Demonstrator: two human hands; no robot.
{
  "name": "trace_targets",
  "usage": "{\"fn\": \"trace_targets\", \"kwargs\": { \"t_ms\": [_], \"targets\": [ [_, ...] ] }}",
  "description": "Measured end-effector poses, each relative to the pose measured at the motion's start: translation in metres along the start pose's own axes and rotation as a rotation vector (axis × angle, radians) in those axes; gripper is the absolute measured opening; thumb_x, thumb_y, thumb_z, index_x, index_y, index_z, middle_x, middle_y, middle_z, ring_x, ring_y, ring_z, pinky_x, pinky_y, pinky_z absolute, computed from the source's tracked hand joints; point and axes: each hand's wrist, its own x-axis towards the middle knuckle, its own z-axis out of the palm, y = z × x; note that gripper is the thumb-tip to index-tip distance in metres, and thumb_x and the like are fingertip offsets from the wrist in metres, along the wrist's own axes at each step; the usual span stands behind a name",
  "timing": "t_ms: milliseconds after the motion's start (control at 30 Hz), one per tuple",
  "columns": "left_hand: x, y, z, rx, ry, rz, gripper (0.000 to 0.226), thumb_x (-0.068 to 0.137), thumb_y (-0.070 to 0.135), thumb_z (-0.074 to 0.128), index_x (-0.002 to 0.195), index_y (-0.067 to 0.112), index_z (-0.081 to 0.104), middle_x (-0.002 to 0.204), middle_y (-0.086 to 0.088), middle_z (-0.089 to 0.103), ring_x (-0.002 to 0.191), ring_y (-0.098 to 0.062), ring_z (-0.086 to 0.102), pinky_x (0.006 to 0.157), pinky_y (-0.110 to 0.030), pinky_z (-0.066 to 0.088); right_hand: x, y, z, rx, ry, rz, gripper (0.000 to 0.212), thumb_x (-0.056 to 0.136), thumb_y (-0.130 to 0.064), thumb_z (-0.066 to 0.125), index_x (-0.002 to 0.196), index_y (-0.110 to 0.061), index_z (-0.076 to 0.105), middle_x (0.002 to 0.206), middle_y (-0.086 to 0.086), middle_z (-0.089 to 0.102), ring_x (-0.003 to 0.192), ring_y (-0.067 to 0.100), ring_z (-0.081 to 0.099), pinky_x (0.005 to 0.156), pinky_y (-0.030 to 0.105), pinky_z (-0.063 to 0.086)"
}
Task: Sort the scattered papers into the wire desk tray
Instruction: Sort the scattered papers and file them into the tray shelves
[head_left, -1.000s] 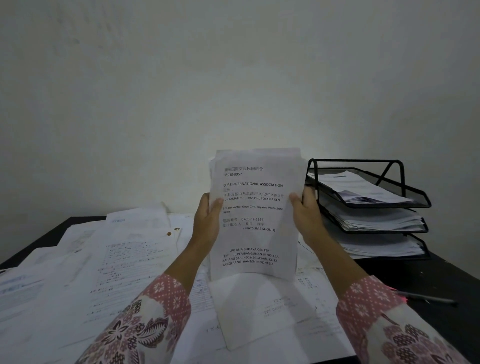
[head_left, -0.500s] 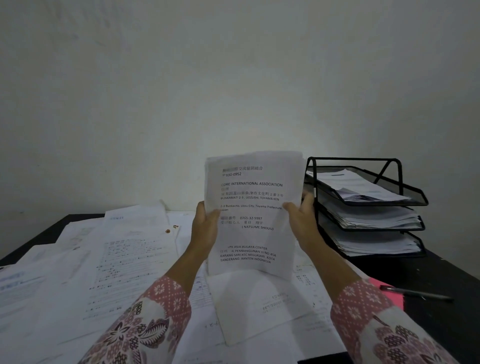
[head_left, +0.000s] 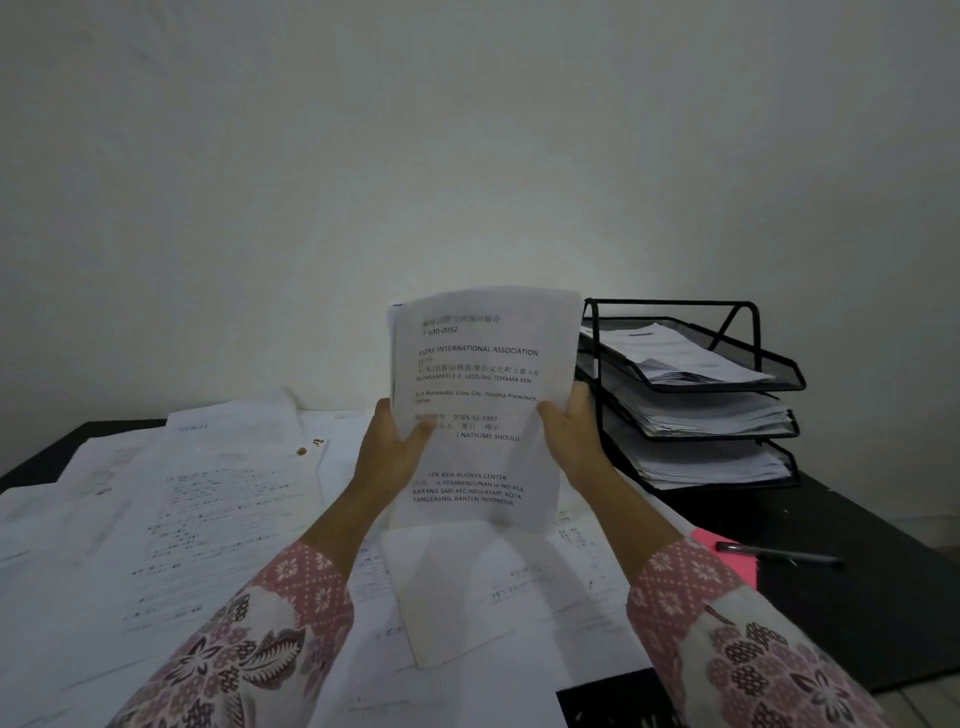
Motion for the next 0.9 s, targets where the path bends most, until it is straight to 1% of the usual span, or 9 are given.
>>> {"fn": "trace_targets", "kwargs": {
  "t_ms": [67,133,233,333,433,533,633,767,900],
  "targets": [
    [0.0,0.002,0.0,0.063,-0.042,0.016,0.03,0.097,0.021,0.05,0.123,0.01,0.04,0.113,0.0,0.054,0.095,-0.016,0.055,0.07,-0.022,0.047,0.001,-0.005,-0.003,0.02,0.002,-0.014,0.027,0.093,-0.005,0.042,0.117,-0.012,0.031,0.098,-0.004,0.05,0.09,0.016,0.054,0.068,0.027,0.046],
    [0.002,0.007,0.002,0.1,-0.046,0.047,0.031,0.097,0.02,0.048,0.126,0.01,0.042,0.111,0.002,0.054,0.096,-0.016,0.054,0.077,-0.027,0.046,0.001,-0.012,-0.009,0.019,0.01,-0.034,0.028,0.093,-0.006,0.042,0.12,-0.013,0.036,0.1,-0.004,0.054,0.086,0.012,0.055,0.067,0.026,0.045],
    [0.005,0.017,0.002,0.089,-0.016,0.065,0.027,0.094,0.018,0.053,0.121,0.015,0.049,0.104,0.005,0.057,0.089,-0.013,0.056,0.068,-0.021,0.045,0.005,-0.021,-0.022,0.003,0.054,-0.053,0.024,0.092,-0.007,0.044,0.115,-0.014,0.048,0.093,-0.006,0.057,0.082,0.01,0.054,0.064,0.023,0.042],
    [0.009,0.024,0.004,0.04,-0.044,-0.01,0.021,0.089,0.019,0.057,0.11,0.018,0.058,0.103,0.001,0.064,0.089,-0.016,0.061,0.072,-0.029,0.05,0.012,-0.025,-0.039,0.023,0.102,0.006,0.025,0.091,-0.01,0.047,0.116,-0.01,0.047,0.096,-0.001,0.055,0.088,0.017,0.053,0.07,0.027,0.042],
    [0.01,0.025,0.011,0.028,-0.136,-0.111,0.014,0.089,0.017,0.055,0.103,0.017,0.059,0.1,-0.002,0.064,0.082,-0.012,0.06,0.065,-0.026,0.047,0.011,-0.019,-0.056,-0.023,0.058,0.12,0.024,0.092,-0.01,0.048,0.116,-0.006,0.051,0.111,0.013,0.059,0.09,0.021,0.053,0.075,0.029,0.042],
    [0.008,0.021,0.022,0.0,-0.219,-0.212,0.022,0.091,0.012,0.051,0.112,0.014,0.053,0.108,-0.006,0.062,0.085,-0.016,0.06,0.063,-0.025,0.044,0.003,-0.004,-0.069,-0.063,-0.013,0.222,0.023,0.094,-0.013,0.051,0.11,0.001,0.059,0.114,0.019,0.062,0.088,0.023,0.056,0.075,0.031,0.045],
    [0.001,0.012,0.034,0.09,-0.358,-0.301,0.028,0.092,0.01,0.049,0.12,0.008,0.05,0.11,-0.01,0.062,0.086,-0.022,0.063,0.062,-0.028,0.047,-0.009,0.016,-0.076,-0.057,-0.037,0.299,0.027,0.094,-0.012,0.053,0.119,-0.002,0.057,0.111,0.012,0.061,0.085,0.021,0.057,0.065,0.025,0.046],
    [-0.012,-0.001,0.05,0.26,-0.472,-0.383,0.028,0.092,0.016,0.055,0.118,0.01,0.048,0.111,-0.007,0.061,0.089,-0.023,0.063,0.071,-0.034,0.051,-0.019,0.047,-0.09,-0.098,0.002,0.415,0.028,0.091,0.001,0.046,0.118,0.001,0.056,0.117,0.015,0.061,0.094,0.025,0.056,0.076,0.028,0.046],
    [-0.022,-0.006,0.068,0.14,-0.587,-0.436,0.031,0.091,0.009,0.056,0.121,0.004,0.054,0.12,-0.011,0.062,0.104,-0.031,0.062,0.091,-0.046,0.051,-0.022,0.062,-0.114,-0.147,0.06,0.54,0.033,0.092,-0.001,0.05,0.123,0.009,0.05,0.116,0.017,0.058,0.1,0.029,0.054,0.083,0.033,0.044]
  ]
}}
